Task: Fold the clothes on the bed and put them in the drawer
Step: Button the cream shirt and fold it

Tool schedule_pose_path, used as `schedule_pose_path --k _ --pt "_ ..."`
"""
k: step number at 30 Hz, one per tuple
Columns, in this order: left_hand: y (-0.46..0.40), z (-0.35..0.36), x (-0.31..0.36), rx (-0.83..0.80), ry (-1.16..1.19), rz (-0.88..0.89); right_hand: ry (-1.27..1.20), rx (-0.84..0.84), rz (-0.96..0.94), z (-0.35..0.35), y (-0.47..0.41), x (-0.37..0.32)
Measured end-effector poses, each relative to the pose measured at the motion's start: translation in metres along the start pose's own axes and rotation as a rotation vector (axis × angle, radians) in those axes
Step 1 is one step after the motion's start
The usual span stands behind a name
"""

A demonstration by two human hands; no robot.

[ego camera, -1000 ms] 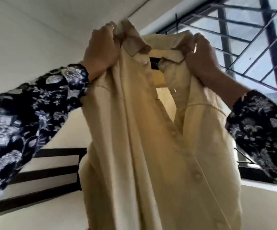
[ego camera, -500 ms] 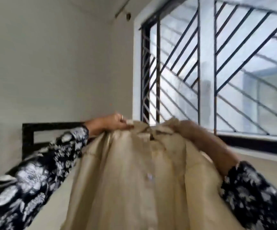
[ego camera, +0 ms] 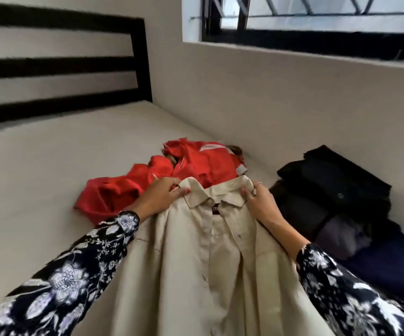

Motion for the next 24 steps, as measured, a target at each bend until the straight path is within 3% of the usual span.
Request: schedule_pose_path --k 7,10,13,16,18,20,22,24 --pt "-0.015 0.019 -0.027 0.064 -0.05 -0.244 0.226 -0.047 0.224 0.035 -0.05 -0.018" --pt "-0.009 0.021 -0.012 0.044 -0.06 -0.3 0.201 0.102 0.038 0.019 0.008 -0.04" --pt "-0.006 0.035 -0.01 0.073 -0.122 -0.35 0.185 -0.019 -0.017 0.031 0.074 -0.012" --pt "-0.004 0.047 -0.009 0.188 -0.302 -0.368 0.203 -0.066 -0.112 0.051 0.08 0.034" --pt "0.005 0.049 0.001 0.369 -0.528 -0.291 0.217 -0.074 -0.141 0.063 0.068 0.05" --pt "0.016 0.059 0.024 0.472 -0.716 -0.063 0.221 -0.035 -0.162 0.071 0.062 0.055" --pt "0.034 0.082 0.051 0.406 -0.711 0.142 0.27 0.001 -0.16 0.076 0.064 0.057" --pt "0.048 0.103 0.061 0.293 -0.574 0.115 0.356 0.032 -0.122 0.082 0.064 0.056"
Point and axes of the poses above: each hand's wrist, its own y-axis away from the middle knuckle, its own z-axis out of the palm, x = y × z, the point moved 4 cm from there along -y, towards the middle knuckle, and after that the axes turned 5 degrees about z, right-handed, at the moved point
